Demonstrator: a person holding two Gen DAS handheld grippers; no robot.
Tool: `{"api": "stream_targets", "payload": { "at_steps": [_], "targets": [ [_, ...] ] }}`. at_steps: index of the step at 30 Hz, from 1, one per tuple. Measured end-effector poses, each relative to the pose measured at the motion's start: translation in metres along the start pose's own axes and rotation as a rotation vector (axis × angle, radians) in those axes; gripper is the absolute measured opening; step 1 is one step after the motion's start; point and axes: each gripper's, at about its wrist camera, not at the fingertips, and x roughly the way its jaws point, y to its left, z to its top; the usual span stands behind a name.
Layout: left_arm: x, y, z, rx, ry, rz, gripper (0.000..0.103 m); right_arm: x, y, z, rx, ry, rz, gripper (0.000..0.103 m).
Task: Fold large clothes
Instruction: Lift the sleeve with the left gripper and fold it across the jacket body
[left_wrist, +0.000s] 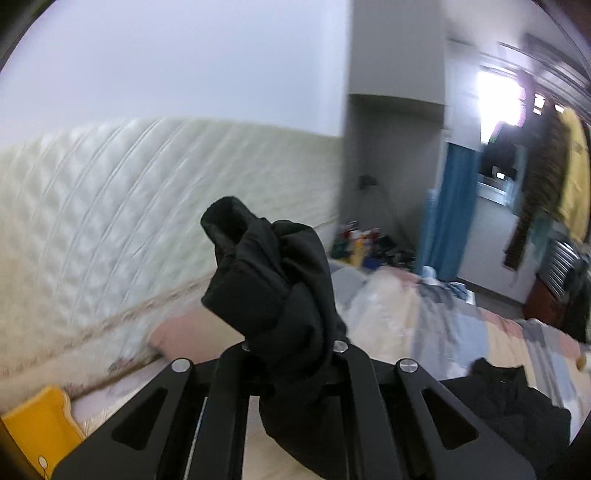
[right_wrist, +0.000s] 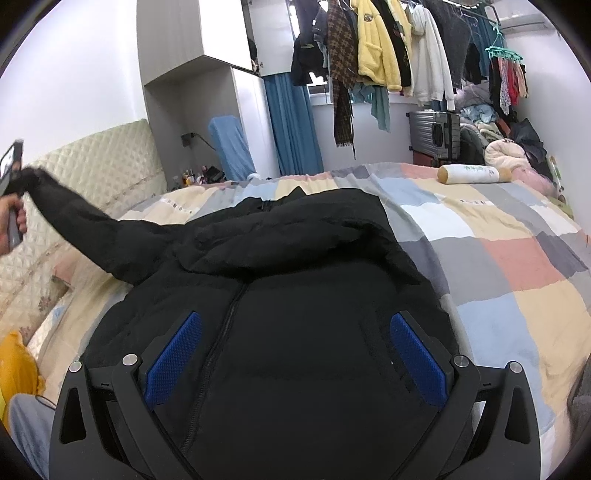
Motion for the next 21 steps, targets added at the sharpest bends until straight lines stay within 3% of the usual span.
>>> {"api": "stream_targets", "payload": {
  "at_steps": [8, 15, 21],
  "targets": [
    [-0.046, -0.132, 0.022, 0.163, -0.062, -0.137, 0.007, -0.002, -0.016, 0.005, 0.0, -0.018, 0.005, 0.103],
    [-0.072, -0.23, 0.017, 0.224, -0.047, -0.271, 0.007, -0.008, -0.039, 0.009, 0.035, -0.015, 0.018, 0.103],
    [-0.087, -0.32, -0.026, 0.373, -0.031, -0.388, 0.008, -0.015, -0.057, 0.01, 0.076, -0.035, 0.017, 0.103]
  ]
}}
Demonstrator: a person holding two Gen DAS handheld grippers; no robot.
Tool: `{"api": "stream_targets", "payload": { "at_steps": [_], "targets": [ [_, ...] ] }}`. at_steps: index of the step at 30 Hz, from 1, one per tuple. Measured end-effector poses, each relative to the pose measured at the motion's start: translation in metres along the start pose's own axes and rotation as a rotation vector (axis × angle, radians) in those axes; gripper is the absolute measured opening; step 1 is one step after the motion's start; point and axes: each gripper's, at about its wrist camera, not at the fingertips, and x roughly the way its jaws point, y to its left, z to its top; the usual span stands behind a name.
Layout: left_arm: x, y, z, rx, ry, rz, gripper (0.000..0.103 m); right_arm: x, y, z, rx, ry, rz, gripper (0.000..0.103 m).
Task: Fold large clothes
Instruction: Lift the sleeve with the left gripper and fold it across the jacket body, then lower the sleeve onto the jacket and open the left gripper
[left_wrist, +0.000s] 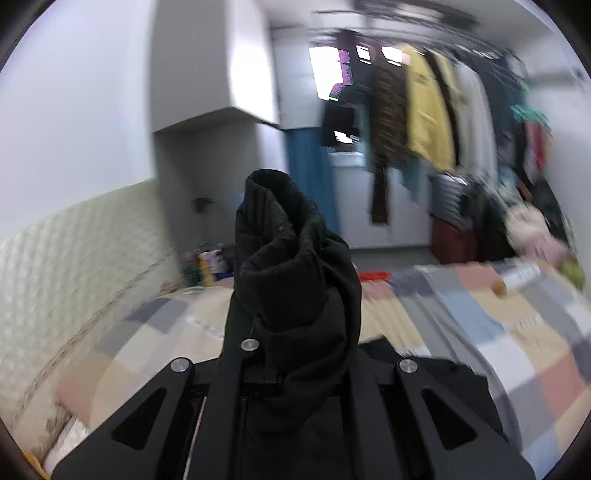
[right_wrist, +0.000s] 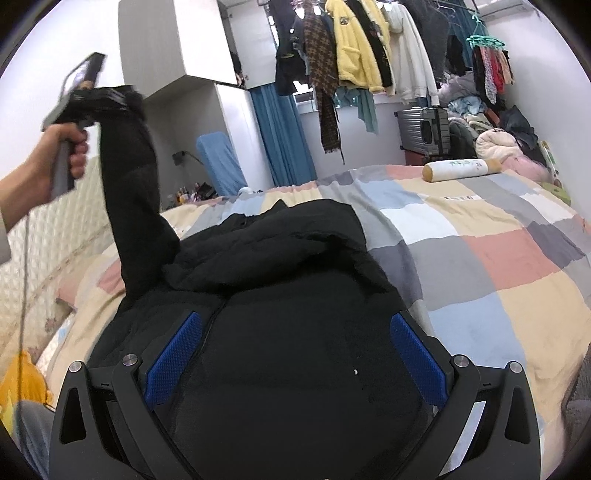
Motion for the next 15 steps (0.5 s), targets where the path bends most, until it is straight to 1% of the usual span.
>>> {"api": "stream_targets", "payload": {
  "at_steps": [2, 5, 7, 10, 13, 15],
  "targets": [
    [0.011, -0.041, -0.019, 0.068, 0.017, -0.047, 0.008, 0.0, -0.003, 0.001, 0.007, -0.006, -0.001, 0.103],
    [0.023, -0.087, -0.039, 0.107, 0.043, -0.124, 0.008, 0.001, -0.006, 0.0, 0.011, -0.007, 0.003, 0.103],
    [0.035, -0.12, -0.053, 0.111, 0.067, -0.164, 0.008, 0.004, -0.011, -0.001, 0.02, -0.002, 0.002, 0.103],
    [0.054, -0.152, -0.075, 0.089, 0.11, -0.203, 0.008, 0.007, -0.02, -0.003, 0.044, 0.009, -0.009, 0.103],
    [0.069, -0.176, -0.096, 0.091, 0.144, -0.217, 0.008, 0.011, -0.03, -0.004, 0.086, 0.016, 0.007, 0.103],
    [0.079, -0.191, -0.109, 0.1, 0.162, -0.227, 0.008, 0.015, -0.033, -0.005, 0.092, 0.022, 0.013, 0.103]
  ]
}}
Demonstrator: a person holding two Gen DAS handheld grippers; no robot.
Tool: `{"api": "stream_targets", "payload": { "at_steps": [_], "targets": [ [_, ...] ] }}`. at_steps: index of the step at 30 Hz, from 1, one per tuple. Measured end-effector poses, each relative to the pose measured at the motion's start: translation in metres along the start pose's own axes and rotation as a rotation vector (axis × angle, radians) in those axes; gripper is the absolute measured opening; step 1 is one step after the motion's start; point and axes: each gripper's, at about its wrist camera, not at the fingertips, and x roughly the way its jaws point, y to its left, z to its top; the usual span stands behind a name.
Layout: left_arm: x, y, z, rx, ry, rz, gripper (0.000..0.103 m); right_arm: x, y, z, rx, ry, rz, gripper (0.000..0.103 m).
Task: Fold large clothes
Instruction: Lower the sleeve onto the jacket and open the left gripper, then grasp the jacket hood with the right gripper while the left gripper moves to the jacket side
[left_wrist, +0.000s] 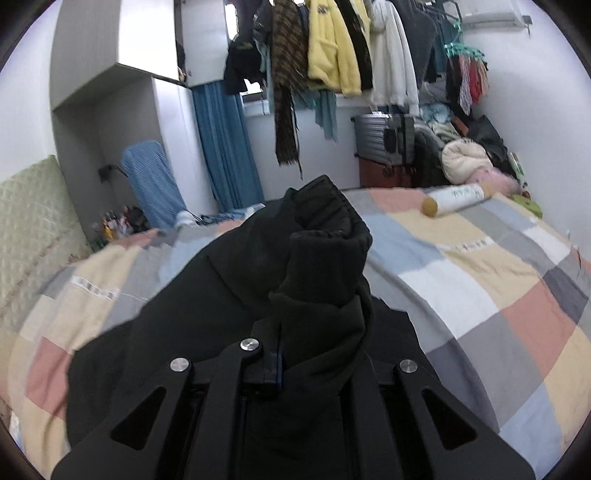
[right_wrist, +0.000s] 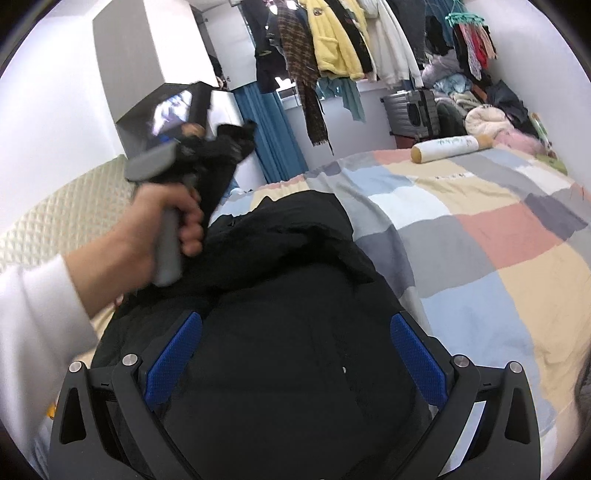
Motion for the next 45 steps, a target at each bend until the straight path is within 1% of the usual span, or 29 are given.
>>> {"api": "stream_targets", "payload": {
  "at_steps": [3, 6, 8, 9, 11, 13, 16, 22, 24, 27, 28, 29, 30, 31, 32, 33, 34, 36, 40, 42, 44, 45],
  "targets": [
    [0.015, -0.01, -0.013, 0.007, 0.021, -0.016, 0.008, 0.01, -0.004, 0.0, 0.004, 0.016, -0.013, 0.103],
    [0.024, -0.016, -0.027, 0.008, 0.02, -0.019, 0.008, 0.017, -0.01, 0.002, 0.044, 0.03, 0.03, 0.103],
    [0.033, -0.02, -0.035, 0.004, 0.022, -0.028, 0.008, 0.02, -0.013, 0.002, 0.056, 0.033, 0.039, 0.103],
    [0.038, -0.023, -0.039, 0.009, 0.031, -0.03, 0.008, 0.021, -0.014, 0.002, 0.062, 0.034, 0.042, 0.103],
    [0.053, -0.032, -0.049, 0.041, 0.078, -0.024, 0.008, 0.025, -0.018, 0.002, 0.071, 0.044, 0.041, 0.103],
    [0.063, -0.04, -0.055, 0.067, 0.1, -0.015, 0.008, 0.027, -0.021, 0.001, 0.087, 0.05, 0.036, 0.103],
    [0.072, -0.043, -0.059, 0.073, 0.126, -0.021, 0.008, 0.029, -0.024, 0.001, 0.099, 0.053, 0.037, 0.103],
    [0.061, -0.039, -0.056, 0.023, 0.14, -0.034, 0.008, 0.032, -0.022, 0.0, 0.092, 0.058, 0.026, 0.103],
    [0.055, -0.034, -0.054, -0.007, 0.142, -0.046, 0.009, 0.032, -0.021, 0.0, 0.088, 0.056, 0.027, 0.103],
    [0.045, -0.023, -0.048, -0.056, 0.165, -0.069, 0.015, 0.03, -0.021, 0.0, 0.082, 0.047, 0.019, 0.103],
    [0.04, -0.017, -0.047, -0.08, 0.173, -0.073, 0.02, 0.028, -0.02, 0.0, 0.082, 0.045, 0.019, 0.103],
    [0.033, -0.011, -0.046, -0.104, 0.17, -0.078, 0.032, 0.028, -0.02, 0.0, 0.081, 0.042, 0.018, 0.103],
    [0.027, -0.007, -0.046, -0.119, 0.164, -0.085, 0.038, 0.026, -0.02, 0.0, 0.08, 0.037, 0.017, 0.103],
    [0.021, -0.002, -0.045, -0.128, 0.16, -0.094, 0.057, 0.025, -0.019, 0.0, 0.075, 0.03, 0.014, 0.103],
    [0.013, 0.002, -0.045, -0.133, 0.155, -0.095, 0.083, 0.023, -0.017, 0.0, 0.069, 0.027, 0.009, 0.103],
    [0.008, 0.006, -0.046, -0.132, 0.144, -0.087, 0.09, 0.022, -0.015, -0.001, 0.063, 0.029, 0.006, 0.103],
    [-0.004, 0.012, -0.046, -0.13, 0.113, -0.084, 0.095, 0.022, -0.014, -0.001, 0.057, 0.032, 0.005, 0.103],
    [-0.024, 0.024, -0.047, -0.135, 0.079, -0.103, 0.096, 0.023, -0.01, -0.001, 0.043, 0.037, 0.002, 0.103],
    [-0.054, 0.067, -0.052, -0.188, 0.069, -0.109, 0.096, 0.023, -0.002, 0.0, 0.011, 0.041, 0.0, 0.103],
    [-0.068, 0.091, -0.057, -0.213, 0.066, -0.092, 0.096, 0.022, 0.003, 0.001, -0.005, 0.031, 0.0, 0.103],
    [-0.083, 0.122, -0.068, -0.232, 0.057, -0.056, 0.102, 0.024, 0.009, 0.003, -0.011, 0.033, 0.011, 0.103],
    [-0.088, 0.131, -0.072, -0.236, 0.059, -0.045, 0.103, 0.024, 0.012, 0.005, -0.013, 0.037, 0.026, 0.103]
  ]
}}
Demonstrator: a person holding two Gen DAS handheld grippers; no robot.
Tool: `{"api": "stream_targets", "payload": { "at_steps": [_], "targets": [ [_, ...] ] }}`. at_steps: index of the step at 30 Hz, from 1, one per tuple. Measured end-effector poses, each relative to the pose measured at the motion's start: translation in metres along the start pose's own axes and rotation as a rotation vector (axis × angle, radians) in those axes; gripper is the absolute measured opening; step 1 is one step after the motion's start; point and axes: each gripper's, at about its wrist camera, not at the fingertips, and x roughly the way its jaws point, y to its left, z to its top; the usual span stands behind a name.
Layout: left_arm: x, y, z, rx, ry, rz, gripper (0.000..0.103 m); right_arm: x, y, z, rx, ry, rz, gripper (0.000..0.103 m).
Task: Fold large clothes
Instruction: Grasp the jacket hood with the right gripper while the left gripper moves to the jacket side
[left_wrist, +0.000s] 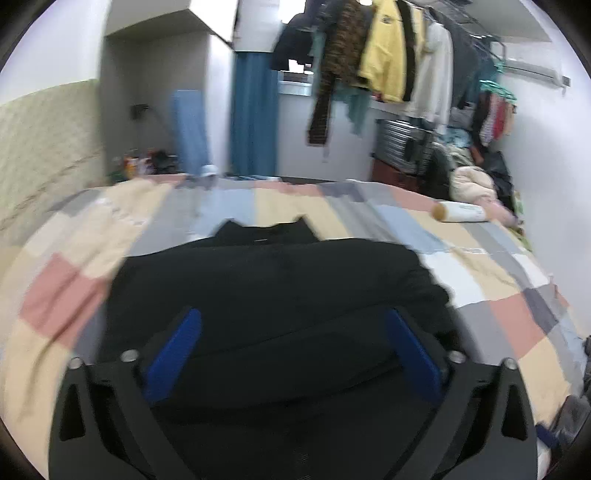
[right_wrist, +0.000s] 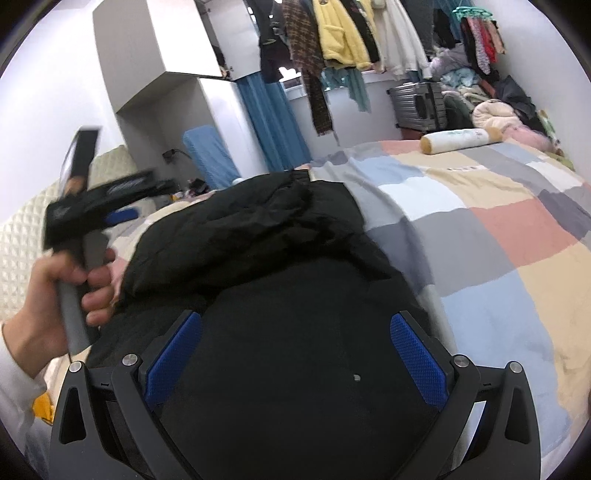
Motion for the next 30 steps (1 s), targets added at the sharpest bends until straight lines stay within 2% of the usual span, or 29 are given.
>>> {"api": "stream_targets", "payload": {
  "at_steps": [5, 10, 15, 20, 23, 27, 30],
  "targets": [
    [-0.019, 0.071, -0.025, -0.033, 0.033, 0.068, 0.103, 0.002, 0.015, 0.01, -0.006, 0.002, 0.05, 0.103],
    [-0.009, 0.12, -0.055, -0.039, 0.08, 0.15, 0.103, 0.022, 0.03, 0.034, -0.005, 0.017, 0.097, 0.103],
    [0.019, 0.148, -0.082, -0.006, 0.161, 0.222, 0.103, 0.067, 0.035, 0.063, -0.066, 0.033, 0.091, 0.102],
    [0.05, 0.158, -0.1, 0.045, 0.221, 0.301, 0.103, 0.128, 0.018, 0.086, -0.049, 0.076, 0.07, 0.099],
    [0.063, 0.158, -0.101, 0.074, 0.22, 0.342, 0.103, 0.162, 0.008, 0.097, -0.047, 0.088, 0.048, 0.091],
    [0.085, 0.159, -0.107, 0.129, 0.219, 0.46, 0.103, 0.196, -0.006, 0.106, -0.032, 0.071, 0.021, 0.084],
    [0.092, 0.167, -0.105, 0.102, 0.195, 0.5, 0.103, 0.211, -0.015, 0.105, -0.029, 0.085, 0.011, 0.067]
  ]
}}
